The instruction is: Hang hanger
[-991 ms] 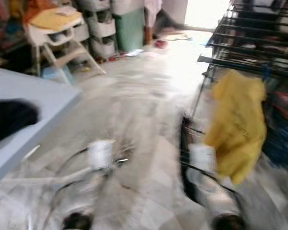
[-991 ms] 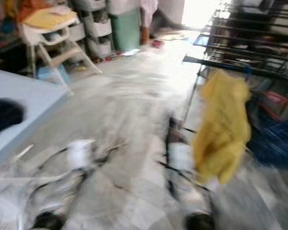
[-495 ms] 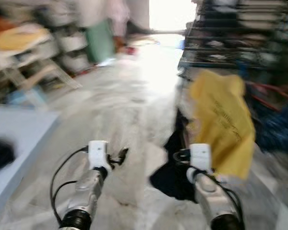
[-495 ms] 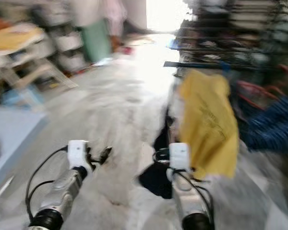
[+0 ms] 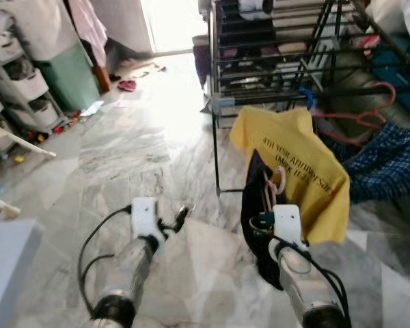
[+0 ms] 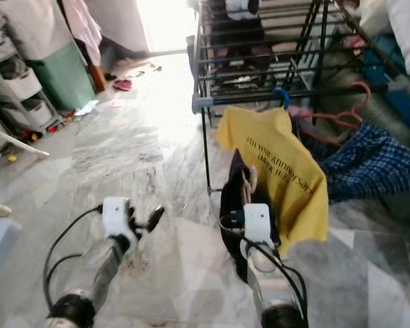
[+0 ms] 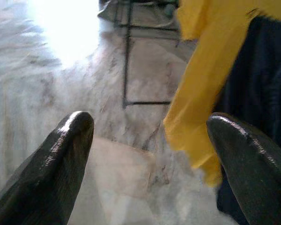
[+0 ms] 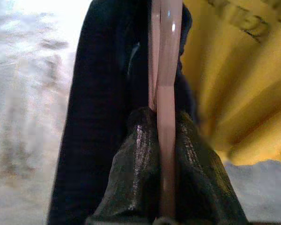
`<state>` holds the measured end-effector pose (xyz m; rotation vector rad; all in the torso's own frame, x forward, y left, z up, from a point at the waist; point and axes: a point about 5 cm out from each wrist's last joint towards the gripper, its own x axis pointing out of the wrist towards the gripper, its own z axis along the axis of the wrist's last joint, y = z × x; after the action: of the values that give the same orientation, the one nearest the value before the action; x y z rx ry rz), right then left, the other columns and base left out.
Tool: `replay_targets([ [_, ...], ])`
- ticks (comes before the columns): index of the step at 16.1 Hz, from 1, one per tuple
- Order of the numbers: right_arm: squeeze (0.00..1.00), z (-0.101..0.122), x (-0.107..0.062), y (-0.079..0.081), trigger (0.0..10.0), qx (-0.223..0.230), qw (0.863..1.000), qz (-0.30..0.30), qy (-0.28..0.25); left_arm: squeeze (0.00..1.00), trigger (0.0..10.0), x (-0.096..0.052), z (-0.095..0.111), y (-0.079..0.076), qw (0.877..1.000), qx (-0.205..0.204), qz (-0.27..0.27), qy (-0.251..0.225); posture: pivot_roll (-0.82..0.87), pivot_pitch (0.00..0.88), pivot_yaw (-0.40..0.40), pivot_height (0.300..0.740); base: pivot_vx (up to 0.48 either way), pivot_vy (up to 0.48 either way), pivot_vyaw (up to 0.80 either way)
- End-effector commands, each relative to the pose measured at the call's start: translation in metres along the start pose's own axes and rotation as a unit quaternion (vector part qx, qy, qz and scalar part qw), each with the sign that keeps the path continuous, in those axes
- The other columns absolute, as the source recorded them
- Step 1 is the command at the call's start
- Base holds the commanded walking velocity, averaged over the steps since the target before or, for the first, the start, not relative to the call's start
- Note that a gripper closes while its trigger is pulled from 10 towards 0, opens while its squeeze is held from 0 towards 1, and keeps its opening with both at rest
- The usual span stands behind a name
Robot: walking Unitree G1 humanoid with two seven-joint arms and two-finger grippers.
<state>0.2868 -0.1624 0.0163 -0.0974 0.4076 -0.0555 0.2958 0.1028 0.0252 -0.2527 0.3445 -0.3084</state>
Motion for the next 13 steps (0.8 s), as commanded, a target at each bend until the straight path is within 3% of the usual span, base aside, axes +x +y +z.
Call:
replay_targets([
  [1,0.00,0.0154,0.0027,0.0076,10.0,0.006,1.000,0.010,-0.029,0.00,10.0,-0.0040,-0.0015,0.0115,1.000,0.009,0.019,0.007,-0.20,0.000,0.099,0.740,0.281,0.255,0.00],
  [8,0.00,0.0211,0.0039,0.0040,10.0,0.006,0.999,0.006,-0.039,0.00,10.0,-0.0022,-0.0016,0.0071,1.000,0.010,0.014,0.006,-0.20,0.000,0.100,0.740,0.264,0.252,0.13],
  [13,0.00,0.0203,0.0035,0.0056,10.0,0.005,0.999,0.008,-0.036,0.00,10.0,-0.0031,-0.0045,0.0069,1.000,0.004,0.020,0.011,-0.19,0.000,0.096,0.740,0.000,0.000,0.00],
])
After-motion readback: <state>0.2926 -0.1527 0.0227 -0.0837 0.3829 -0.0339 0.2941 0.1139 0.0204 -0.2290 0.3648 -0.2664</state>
